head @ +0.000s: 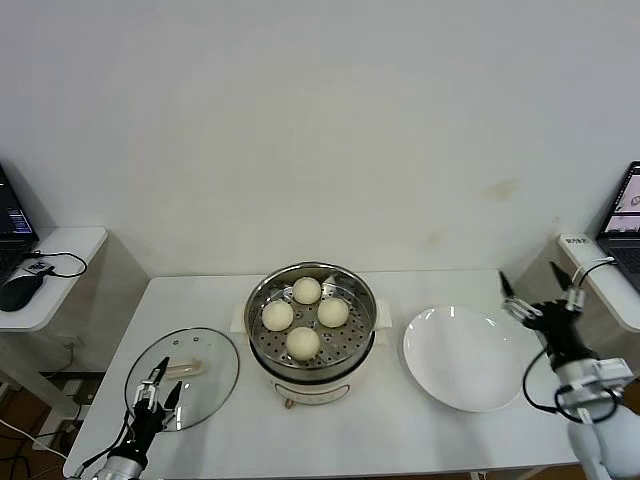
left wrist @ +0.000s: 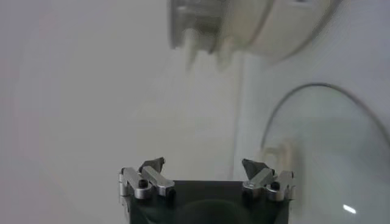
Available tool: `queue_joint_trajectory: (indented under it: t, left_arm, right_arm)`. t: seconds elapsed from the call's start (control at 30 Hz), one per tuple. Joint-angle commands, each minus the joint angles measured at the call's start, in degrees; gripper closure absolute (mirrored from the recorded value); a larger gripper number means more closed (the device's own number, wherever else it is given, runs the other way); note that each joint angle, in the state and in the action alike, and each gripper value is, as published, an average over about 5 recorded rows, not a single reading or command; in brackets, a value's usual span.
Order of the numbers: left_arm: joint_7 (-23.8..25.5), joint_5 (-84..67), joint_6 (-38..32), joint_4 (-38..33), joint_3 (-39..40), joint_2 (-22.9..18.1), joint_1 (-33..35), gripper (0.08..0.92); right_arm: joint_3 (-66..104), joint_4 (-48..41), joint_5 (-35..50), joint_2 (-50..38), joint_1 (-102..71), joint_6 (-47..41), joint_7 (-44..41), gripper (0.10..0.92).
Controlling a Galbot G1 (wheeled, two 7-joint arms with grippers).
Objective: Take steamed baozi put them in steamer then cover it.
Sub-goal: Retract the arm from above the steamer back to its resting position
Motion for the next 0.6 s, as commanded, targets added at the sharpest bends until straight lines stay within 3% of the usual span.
queue_joint_trajectory:
  t: [0.03, 0.6]
  left_arm:
    - [1.66, 8.25, 0.29, 5.32, 3.48, 0.96, -5.91, 0.177]
    - [3.15, 5.7, 1.79, 12.37, 4.93, 2.86, -15.25, 0.177]
  right_arm:
    - [10.51, 0.67, -0.63, 4.91, -7.22, 3.36, 0.77, 0.203]
    - [9.63, 2.02, -2.64, 7.45, -9.83, 3.94, 0.43, 0.203]
